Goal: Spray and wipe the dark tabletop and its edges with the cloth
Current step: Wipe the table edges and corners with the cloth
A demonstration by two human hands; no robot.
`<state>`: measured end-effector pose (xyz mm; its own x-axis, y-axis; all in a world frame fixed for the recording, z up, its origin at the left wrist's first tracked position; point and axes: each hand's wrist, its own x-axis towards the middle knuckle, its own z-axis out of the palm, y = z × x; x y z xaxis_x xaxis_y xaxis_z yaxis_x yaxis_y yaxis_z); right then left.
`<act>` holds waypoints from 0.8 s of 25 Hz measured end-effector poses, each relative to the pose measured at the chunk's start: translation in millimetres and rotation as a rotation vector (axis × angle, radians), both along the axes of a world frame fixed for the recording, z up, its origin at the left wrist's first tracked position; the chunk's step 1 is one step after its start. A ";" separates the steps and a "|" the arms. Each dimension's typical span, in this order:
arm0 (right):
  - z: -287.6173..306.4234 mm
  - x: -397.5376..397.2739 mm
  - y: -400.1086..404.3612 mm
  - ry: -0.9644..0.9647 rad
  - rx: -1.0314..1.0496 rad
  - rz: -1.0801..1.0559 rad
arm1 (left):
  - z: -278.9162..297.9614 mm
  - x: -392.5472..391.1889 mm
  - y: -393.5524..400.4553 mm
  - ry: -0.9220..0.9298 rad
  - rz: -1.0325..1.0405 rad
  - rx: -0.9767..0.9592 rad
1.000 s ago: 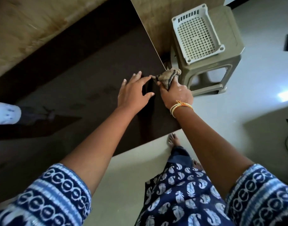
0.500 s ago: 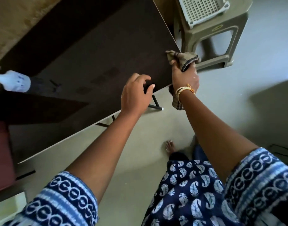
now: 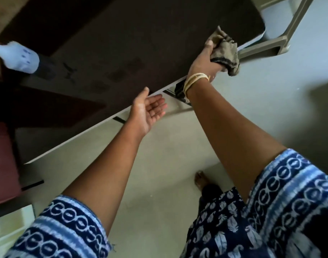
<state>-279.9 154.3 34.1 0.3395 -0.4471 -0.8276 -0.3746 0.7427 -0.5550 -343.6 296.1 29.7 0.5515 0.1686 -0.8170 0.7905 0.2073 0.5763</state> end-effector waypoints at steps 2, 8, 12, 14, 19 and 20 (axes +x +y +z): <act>1.8 -7.4 19.5 -0.058 0.063 -0.054 | -1.4 -2.2 22.0 0.010 0.149 -0.212; -6.7 -29.7 114.0 -0.200 0.203 -0.109 | -10.6 -26.1 105.7 -0.145 0.612 -0.309; -13.8 -41.0 172.4 -0.216 0.246 -0.079 | -11.3 -36.3 172.1 -0.186 0.679 -0.220; -17.2 -48.6 203.3 -0.209 0.265 -0.026 | -11.5 -42.5 199.8 -0.187 0.683 -0.208; -25.9 -67.3 284.1 -0.200 0.334 0.067 | -14.3 -57.6 255.4 -0.203 0.750 -0.247; -27.5 -71.7 302.1 -0.216 0.371 0.078 | -14.0 -60.8 267.1 -0.201 0.758 -0.245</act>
